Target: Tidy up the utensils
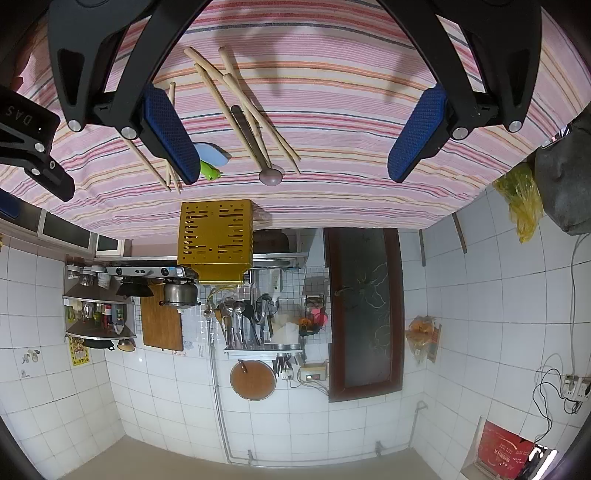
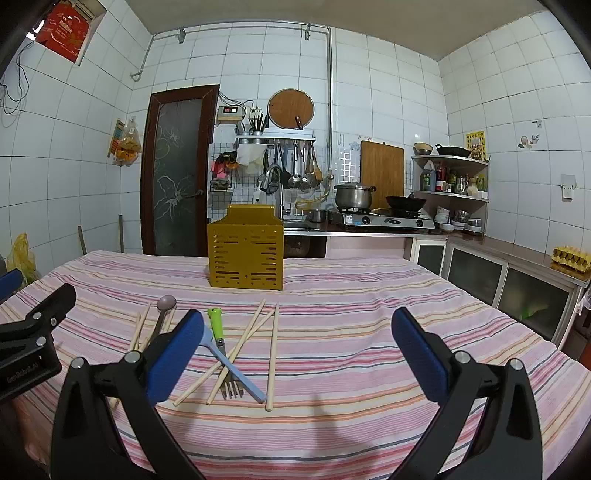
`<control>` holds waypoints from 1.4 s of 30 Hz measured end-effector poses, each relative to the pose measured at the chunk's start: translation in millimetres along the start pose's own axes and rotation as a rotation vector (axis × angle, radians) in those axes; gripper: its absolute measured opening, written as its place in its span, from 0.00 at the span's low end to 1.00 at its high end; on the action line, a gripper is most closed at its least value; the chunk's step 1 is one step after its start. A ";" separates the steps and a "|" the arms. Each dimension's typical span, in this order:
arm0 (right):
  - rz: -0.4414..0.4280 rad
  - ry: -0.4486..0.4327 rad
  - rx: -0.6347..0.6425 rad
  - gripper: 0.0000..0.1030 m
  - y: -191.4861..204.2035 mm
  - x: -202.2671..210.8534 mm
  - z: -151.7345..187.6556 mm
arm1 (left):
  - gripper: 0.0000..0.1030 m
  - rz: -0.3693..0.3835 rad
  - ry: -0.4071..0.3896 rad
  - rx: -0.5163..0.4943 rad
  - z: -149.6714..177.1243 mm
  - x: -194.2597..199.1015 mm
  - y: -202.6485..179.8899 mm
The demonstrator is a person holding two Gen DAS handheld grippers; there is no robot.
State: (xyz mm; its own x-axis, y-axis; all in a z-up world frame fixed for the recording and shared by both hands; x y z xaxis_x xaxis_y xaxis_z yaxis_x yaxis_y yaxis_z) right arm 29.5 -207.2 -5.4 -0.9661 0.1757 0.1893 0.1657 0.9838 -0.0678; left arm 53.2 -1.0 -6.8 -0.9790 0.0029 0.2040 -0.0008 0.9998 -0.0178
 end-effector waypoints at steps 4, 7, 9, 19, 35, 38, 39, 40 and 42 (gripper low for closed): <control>0.003 -0.005 -0.002 0.96 -3.0 6.2 1.5 | 0.95 -0.001 -0.002 -0.002 -1.0 0.1 0.1; 0.004 -0.010 -0.004 0.96 -4.1 9.0 1.1 | 0.95 -0.003 -0.003 -0.003 -1.0 0.6 0.9; 0.005 -0.012 -0.003 0.96 -4.1 9.8 0.9 | 0.95 -0.003 -0.003 -0.004 -1.0 0.7 0.9; 0.004 -0.013 0.001 0.96 -4.2 11.0 0.5 | 0.95 -0.004 -0.011 -0.011 -2.8 3.8 -2.2; 0.008 -0.016 0.007 0.96 -4.6 12.8 0.0 | 0.95 -0.005 -0.015 -0.015 -2.4 4.8 -3.5; 0.008 -0.017 0.007 0.96 -5.6 13.6 -0.2 | 0.95 -0.005 -0.016 -0.015 -2.4 4.8 -3.7; 0.009 -0.018 0.007 0.96 -5.7 13.6 -0.3 | 0.95 -0.005 -0.016 -0.015 -2.6 4.8 -3.6; 0.009 -0.018 0.007 0.96 -5.5 13.4 -0.3 | 0.95 -0.005 -0.016 -0.015 -2.3 4.9 -3.8; 0.009 -0.018 0.007 0.96 -5.8 13.6 -0.6 | 0.95 -0.005 -0.016 -0.015 -2.4 4.9 -3.9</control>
State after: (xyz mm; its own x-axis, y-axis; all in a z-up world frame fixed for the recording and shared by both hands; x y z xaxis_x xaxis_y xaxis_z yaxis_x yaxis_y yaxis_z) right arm 15.4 -210.5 -1.9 -0.9680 0.1836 0.1711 0.1728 0.9820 -0.0765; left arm 48.9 -4.9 -3.4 -0.9821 -0.0024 0.1886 -0.0028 1.0000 -0.0018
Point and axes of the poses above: each gripper's, at about its wrist camera, not at the fingertips, and x roughly against the way its jaws point, y to its left, z to its underside, the point moved 6 cm from there along -x, roughly the way its jaws point, and after that the axes turned 4 degrees about x, right-handed, at the moved point
